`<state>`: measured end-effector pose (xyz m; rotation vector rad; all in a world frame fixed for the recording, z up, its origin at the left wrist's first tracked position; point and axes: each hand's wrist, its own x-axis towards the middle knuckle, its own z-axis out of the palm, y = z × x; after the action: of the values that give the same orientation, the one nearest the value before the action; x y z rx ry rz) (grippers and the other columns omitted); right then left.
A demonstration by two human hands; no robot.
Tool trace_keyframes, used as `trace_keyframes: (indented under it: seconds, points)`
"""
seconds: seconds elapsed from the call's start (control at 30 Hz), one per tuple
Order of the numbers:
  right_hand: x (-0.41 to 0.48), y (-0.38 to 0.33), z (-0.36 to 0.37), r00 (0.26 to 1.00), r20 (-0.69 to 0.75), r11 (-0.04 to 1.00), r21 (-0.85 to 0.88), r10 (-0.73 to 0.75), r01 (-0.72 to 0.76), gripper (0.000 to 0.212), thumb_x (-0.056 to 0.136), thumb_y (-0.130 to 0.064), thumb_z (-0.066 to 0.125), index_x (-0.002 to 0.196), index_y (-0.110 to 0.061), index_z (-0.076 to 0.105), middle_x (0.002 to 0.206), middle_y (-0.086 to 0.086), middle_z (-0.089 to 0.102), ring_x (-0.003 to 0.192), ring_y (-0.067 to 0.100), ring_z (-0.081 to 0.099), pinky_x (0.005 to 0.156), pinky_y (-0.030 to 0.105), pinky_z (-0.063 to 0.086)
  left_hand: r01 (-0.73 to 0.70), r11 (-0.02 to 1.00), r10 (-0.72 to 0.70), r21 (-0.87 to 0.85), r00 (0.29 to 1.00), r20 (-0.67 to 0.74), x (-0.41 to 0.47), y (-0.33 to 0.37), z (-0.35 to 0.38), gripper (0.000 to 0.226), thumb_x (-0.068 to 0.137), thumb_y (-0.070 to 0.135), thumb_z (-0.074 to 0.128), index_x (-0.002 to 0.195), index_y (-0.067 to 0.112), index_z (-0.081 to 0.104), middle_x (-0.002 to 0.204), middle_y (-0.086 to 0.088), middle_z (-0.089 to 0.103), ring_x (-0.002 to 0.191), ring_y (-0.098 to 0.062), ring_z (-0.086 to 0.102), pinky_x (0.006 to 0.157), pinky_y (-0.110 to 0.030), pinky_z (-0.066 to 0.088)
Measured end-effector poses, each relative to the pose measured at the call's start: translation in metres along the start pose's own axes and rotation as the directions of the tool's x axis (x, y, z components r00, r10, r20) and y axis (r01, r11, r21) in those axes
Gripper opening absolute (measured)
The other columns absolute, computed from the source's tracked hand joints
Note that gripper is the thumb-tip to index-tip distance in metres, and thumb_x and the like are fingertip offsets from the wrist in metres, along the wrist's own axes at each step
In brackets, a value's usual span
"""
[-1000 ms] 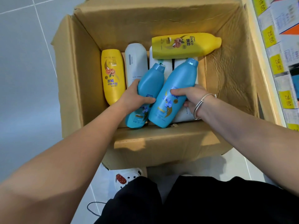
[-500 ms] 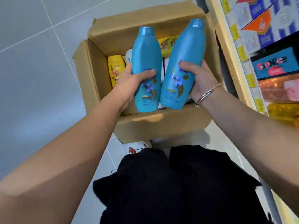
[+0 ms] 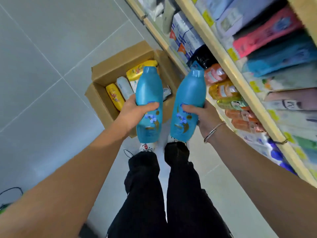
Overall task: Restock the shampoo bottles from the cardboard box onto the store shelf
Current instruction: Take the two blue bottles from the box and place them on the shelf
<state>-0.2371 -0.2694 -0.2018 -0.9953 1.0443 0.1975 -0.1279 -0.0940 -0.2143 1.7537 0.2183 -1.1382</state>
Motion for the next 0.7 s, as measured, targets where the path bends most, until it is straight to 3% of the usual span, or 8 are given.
trace_keyframes:
  seconds: [0.17,0.27,0.37,0.43,0.53,0.6,0.63,0.7]
  points:
    - [-0.079,-0.018,-0.025,0.991,-0.098,0.991,0.091,-0.093,0.102,0.041,0.065,0.004,0.073,0.104,-0.006,0.064,0.070,-0.007,0.074,0.063,0.010,0.071,0.056,0.024,0.055,-0.088,0.988,0.072,0.127,0.990,0.124,-0.056,0.045,0.021,0.059,0.057,0.031,0.084,0.109,0.018,0.058,0.098,-0.001,0.072,0.084,-0.020,0.070,0.075,-0.036,0.058]
    - [-0.127,-0.020,-0.044,0.975,-0.143,0.969,0.159,-0.168,0.190,0.036,0.059,0.001,0.076,0.092,-0.010,0.067,0.070,-0.006,0.075,0.063,0.012,0.071,0.057,0.024,0.056,-0.196,0.961,0.155,0.193,0.966,0.209,-0.086,0.070,0.036,0.044,0.065,0.024,0.083,0.102,0.023,0.059,0.088,0.008,0.070,0.075,-0.009,0.068,0.067,-0.023,0.057]
    - [-0.176,-0.017,-0.060,0.949,-0.223,0.951,0.168,-0.222,0.261,0.036,0.058,0.001,0.075,0.091,-0.011,0.067,0.072,-0.005,0.075,0.063,0.013,0.071,0.060,0.027,0.058,-0.290,0.925,0.200,0.245,0.921,0.335,-0.119,0.092,0.056,0.033,0.071,0.018,0.079,0.101,0.018,0.063,0.086,0.005,0.072,0.071,-0.006,0.070,0.064,-0.024,0.055]
    - [-0.208,-0.017,-0.068,0.926,-0.291,0.941,0.163,-0.241,0.296,0.044,0.056,-0.001,0.074,0.099,-0.006,0.066,0.072,-0.004,0.075,0.064,0.013,0.071,0.063,0.029,0.059,-0.361,0.894,0.235,0.264,0.882,0.409,-0.142,0.103,0.074,0.025,0.072,0.019,0.078,0.094,0.018,0.065,0.082,0.004,0.072,0.070,-0.008,0.070,0.063,-0.025,0.055]
    - [-0.260,-0.020,-0.083,0.863,-0.422,0.916,0.153,-0.279,0.371,0.047,0.066,0.006,0.074,0.111,0.003,0.061,0.083,0.005,0.076,0.073,0.021,0.071,0.073,0.038,0.060,-0.488,0.819,0.288,0.302,0.805,0.519,-0.182,0.126,0.105,0.055,0.051,0.042,0.080,0.099,0.018,0.066,0.092,-0.002,0.074,0.084,-0.019,0.070,0.078,-0.039,0.058]
    - [-0.295,-0.026,-0.091,0.816,-0.491,0.891,0.153,-0.306,0.427,0.048,0.069,0.005,0.073,0.115,0.004,0.058,0.099,0.016,0.071,0.085,0.030,0.068,0.082,0.045,0.056,-0.553,0.788,0.285,0.270,0.716,0.637,-0.211,0.143,0.129,0.044,0.059,0.032,0.078,0.099,0.017,0.067,0.091,-0.001,0.074,0.082,-0.019,0.071,0.078,-0.040,0.059]
    - [-0.310,-0.030,-0.097,0.793,-0.509,0.875,0.145,-0.334,0.461,0.048,0.069,0.004,0.073,0.115,0.004,0.058,0.100,0.017,0.070,0.084,0.030,0.068,0.081,0.043,0.056,-0.578,0.778,0.284,0.245,0.671,0.685,-0.224,0.151,0.141,0.037,0.063,0.025,0.076,0.098,0.017,0.067,0.088,0.000,0.074,0.078,-0.016,0.071,0.075,-0.036,0.059]
    - [-0.336,-0.037,-0.106,0.747,-0.537,0.837,0.130,-0.391,0.532,0.045,0.068,0.004,0.073,0.112,0.002,0.060,0.088,0.007,0.074,0.074,0.019,0.070,0.068,0.032,0.058,-0.612,0.769,0.322,0.185,0.621,0.714,-0.250,0.165,0.164,0.044,0.060,0.020,0.078,0.101,0.011,0.064,0.087,-0.002,0.073,0.074,-0.015,0.070,0.070,-0.034,0.058]
